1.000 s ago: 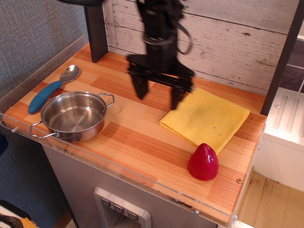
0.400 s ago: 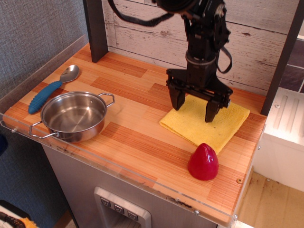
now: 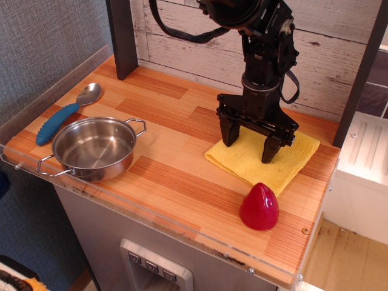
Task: Move the yellow cloth to the front right of the blue spoon.
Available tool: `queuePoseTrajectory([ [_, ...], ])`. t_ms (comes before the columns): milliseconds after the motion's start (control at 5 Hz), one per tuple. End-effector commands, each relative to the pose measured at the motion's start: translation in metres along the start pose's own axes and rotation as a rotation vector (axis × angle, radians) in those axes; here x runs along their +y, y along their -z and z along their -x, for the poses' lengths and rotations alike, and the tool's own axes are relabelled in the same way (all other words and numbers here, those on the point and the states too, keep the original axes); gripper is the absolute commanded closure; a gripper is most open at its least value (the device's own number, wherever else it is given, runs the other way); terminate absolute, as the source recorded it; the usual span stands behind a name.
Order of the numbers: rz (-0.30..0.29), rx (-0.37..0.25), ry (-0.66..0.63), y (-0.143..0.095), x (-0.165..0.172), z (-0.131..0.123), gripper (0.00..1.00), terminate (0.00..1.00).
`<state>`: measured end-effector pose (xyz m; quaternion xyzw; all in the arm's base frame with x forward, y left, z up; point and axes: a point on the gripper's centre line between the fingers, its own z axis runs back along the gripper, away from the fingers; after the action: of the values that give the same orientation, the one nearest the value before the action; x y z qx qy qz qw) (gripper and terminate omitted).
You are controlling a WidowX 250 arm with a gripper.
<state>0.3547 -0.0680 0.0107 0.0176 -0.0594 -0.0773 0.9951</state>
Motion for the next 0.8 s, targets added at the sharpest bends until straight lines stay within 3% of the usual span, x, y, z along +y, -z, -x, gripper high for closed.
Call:
queuePoseTrajectory([
  [0, -0.058, 0.03, -0.033, 0.009, 0.044, 0.018, 0.0, 0.0],
  [600, -0.136, 0.089, -0.147, 0.021, 0.148, 0.034, 0.0, 0.0],
])
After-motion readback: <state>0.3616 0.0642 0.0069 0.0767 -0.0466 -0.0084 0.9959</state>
